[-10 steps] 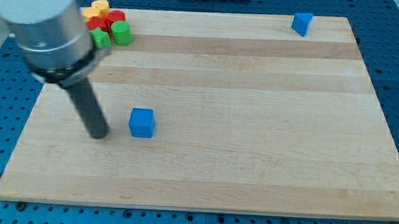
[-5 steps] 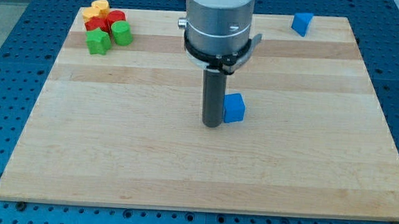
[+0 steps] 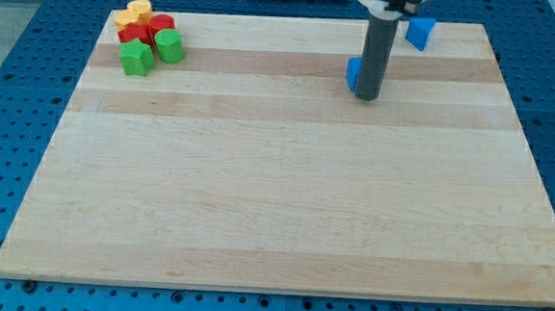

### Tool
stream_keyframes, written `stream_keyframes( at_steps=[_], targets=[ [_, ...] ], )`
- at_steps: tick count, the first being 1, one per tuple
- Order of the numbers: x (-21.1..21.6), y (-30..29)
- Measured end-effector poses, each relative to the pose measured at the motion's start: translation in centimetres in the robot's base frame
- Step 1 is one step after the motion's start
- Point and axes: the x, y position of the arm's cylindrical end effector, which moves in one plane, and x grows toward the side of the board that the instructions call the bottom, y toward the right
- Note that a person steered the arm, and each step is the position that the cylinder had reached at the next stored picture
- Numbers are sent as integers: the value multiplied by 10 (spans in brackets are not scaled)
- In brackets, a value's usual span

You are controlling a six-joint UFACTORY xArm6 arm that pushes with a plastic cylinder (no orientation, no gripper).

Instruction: Move the blue cube to the blue triangle

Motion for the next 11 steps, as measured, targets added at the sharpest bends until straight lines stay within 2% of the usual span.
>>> stream_keyframes(
  at_steps=[3,4,5,7,9,11],
  targets=[
    [-15,-57],
    [-32,-53],
    [-50,-9],
    [-52,57],
    [-54,61],
    [-85,69]
  ],
)
